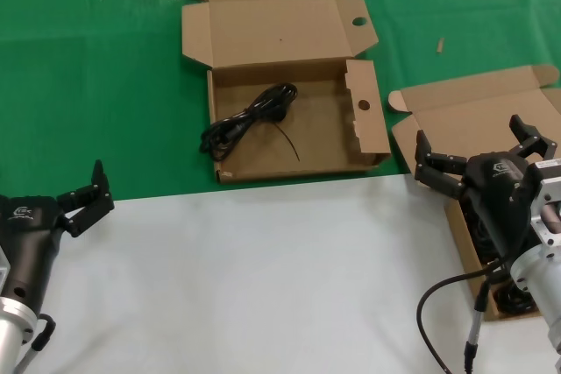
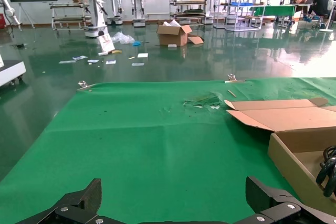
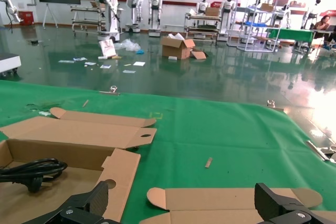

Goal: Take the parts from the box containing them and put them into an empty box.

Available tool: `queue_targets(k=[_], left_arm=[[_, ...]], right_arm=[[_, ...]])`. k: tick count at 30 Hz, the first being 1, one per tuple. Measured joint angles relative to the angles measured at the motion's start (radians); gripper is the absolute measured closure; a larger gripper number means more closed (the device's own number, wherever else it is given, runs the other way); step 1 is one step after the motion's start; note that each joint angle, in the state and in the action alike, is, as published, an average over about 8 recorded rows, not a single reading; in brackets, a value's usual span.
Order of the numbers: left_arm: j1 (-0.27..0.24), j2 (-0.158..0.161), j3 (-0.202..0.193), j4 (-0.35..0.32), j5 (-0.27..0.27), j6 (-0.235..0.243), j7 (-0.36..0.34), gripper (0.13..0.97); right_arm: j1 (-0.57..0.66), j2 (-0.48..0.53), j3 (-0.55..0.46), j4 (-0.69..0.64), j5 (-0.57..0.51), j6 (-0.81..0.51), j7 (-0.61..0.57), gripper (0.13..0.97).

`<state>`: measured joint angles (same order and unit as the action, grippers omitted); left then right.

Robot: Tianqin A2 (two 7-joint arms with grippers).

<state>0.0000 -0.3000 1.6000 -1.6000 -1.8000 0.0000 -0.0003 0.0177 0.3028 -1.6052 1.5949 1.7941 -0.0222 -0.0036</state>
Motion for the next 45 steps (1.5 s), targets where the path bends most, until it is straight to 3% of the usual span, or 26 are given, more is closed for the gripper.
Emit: queue_targets(k=[45], left_arm=[[0.0, 0.0, 0.0, 0.0, 0.0, 0.0, 0.001, 0.132]], right_arm=[[0.0, 0.0, 0.0, 0.0, 0.0, 0.0, 0.0, 0.129]])
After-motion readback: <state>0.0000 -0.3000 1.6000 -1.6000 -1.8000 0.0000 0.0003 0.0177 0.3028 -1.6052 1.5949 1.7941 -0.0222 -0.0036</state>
